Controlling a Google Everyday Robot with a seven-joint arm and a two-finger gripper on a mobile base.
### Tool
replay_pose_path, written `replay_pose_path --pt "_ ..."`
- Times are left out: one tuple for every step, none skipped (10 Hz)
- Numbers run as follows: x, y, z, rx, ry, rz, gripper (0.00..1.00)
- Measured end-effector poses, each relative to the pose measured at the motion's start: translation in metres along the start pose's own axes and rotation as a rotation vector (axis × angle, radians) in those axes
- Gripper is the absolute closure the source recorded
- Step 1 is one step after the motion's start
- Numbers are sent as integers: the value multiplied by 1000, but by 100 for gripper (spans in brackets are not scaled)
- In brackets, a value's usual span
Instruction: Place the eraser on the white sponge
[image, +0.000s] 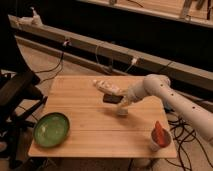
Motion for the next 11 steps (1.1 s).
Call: replay_pose_path --pt "-3 2 5 0 1 10 95" --pt "-3 3 9 2 1 27 99" --pt "3 4 11 2 1 46 100" --pt "11 4 11 3 0 65 100" --pt "26 2 9 4 -1 92 99" --pt "41 2 5 4 -1 110 96" --pt "67 0 -3 6 0 145 85" --pt "87 -2 -10 10 0 172 77" --pt "112 -2 -17 14 -2 213 66" --pt "130 -2 -20 17 -4 247 57" --pt "145 -2 -22 19 -9 277 47"
